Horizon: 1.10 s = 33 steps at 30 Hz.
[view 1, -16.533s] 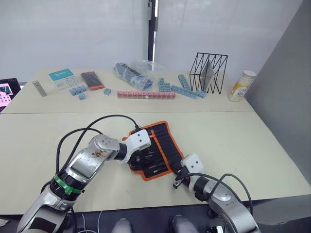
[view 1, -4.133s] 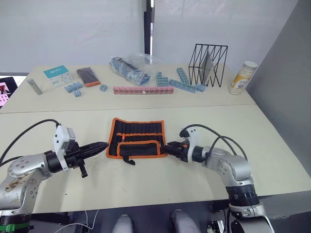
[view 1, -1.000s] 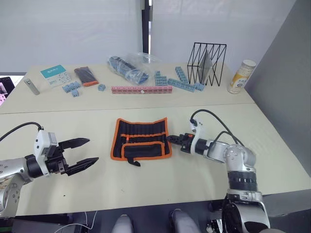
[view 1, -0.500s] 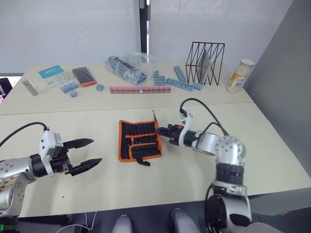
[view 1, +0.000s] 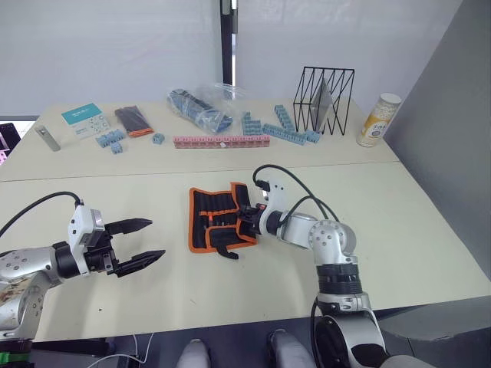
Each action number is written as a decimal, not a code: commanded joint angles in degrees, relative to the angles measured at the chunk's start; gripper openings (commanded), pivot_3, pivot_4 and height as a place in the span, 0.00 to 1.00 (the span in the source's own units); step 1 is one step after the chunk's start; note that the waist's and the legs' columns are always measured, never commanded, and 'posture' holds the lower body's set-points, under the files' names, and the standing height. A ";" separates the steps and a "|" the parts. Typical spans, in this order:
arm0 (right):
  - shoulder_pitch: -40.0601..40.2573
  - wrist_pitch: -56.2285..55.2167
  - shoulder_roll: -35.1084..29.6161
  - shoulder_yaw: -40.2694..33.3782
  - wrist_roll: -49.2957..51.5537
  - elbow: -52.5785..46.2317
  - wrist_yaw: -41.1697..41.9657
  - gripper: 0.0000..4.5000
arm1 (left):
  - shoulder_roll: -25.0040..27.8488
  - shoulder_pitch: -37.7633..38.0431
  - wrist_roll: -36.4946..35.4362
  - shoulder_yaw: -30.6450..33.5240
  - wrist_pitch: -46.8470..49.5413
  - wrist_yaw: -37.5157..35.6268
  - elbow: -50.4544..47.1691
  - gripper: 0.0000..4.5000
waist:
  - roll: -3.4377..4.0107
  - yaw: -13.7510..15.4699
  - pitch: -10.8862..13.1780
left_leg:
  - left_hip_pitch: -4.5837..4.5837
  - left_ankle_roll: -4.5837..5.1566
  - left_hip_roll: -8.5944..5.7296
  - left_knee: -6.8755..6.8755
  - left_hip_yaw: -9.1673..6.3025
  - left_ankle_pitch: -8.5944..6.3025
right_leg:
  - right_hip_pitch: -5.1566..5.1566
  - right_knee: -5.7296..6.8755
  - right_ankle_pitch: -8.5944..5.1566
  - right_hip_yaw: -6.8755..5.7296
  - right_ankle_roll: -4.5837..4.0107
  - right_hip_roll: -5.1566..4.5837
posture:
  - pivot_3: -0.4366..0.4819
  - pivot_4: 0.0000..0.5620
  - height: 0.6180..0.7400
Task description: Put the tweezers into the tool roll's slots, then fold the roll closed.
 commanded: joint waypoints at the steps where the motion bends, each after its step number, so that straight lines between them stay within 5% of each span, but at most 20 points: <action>1: 2.71 -1.92 5.18 3.89 -1.72 1.89 1.39 0.01 | 0.62 -0.46 -0.30 0.49 0.31 0.12 -1.71 1.00 | -0.02 -0.01 -0.01 | 0.02 0.00 0.00 0.00 0.00 0.00 | 0.01 0.00 0.00 0.00 0.00 0.00 | 0.48 0.27 0.81; 7: 3.97 -1.90 2.72 10.75 -4.67 2.62 4.58 0.01 | 0.62 -0.66 -0.31 0.50 0.80 0.39 -1.98 1.00 | -0.04 -0.99 -0.03 | 0.14 0.00 0.02 -0.02 0.00 0.00 | 0.06 0.04 0.00 0.00 -0.02 0.01 | 0.48 0.27 0.81; 15: 0.89 -2.95 0.30 9.20 -2.37 -1.26 11.69 0.57 | 0.53 -0.55 -0.40 0.59 1.30 0.96 -2.64 1.00 | -0.04 -1.48 -0.03 | 0.13 0.00 0.02 -0.08 0.00 0.00 | 0.05 0.03 0.00 0.00 -0.02 0.02 | 0.48 0.27 0.81; 22: -0.94 -3.76 -8.02 6.67 2.58 -10.73 24.35 0.57 | -0.07 -0.53 -0.82 0.21 2.89 2.18 -3.83 1.00 | -0.03 -1.21 0.00 | 0.01 0.01 0.01 -0.07 0.00 0.00 | -0.01 0.01 -0.01 0.00 0.00 0.01 | 0.48 0.27 0.81; 27: -0.64 -12.22 -13.30 8.59 -0.12 -7.98 34.32 0.57 | -0.54 -0.31 -0.75 -0.01 3.44 2.85 -4.51 1.00 | -0.04 -1.22 0.00 | 0.05 0.01 0.01 -0.21 0.00 0.00 | -0.02 -0.03 -0.04 0.00 0.00 0.01 | 0.48 0.27 0.81; 33: -1.49 -32.85 -16.54 15.28 -12.34 8.54 45.32 0.16 | -0.78 -0.49 -0.64 -0.40 3.78 3.52 -5.06 1.00 | -0.06 -1.33 0.00 | 0.12 0.00 0.01 -0.25 0.00 0.00 | -0.01 -0.02 -0.05 0.00 -0.01 0.02 | 0.48 0.27 0.81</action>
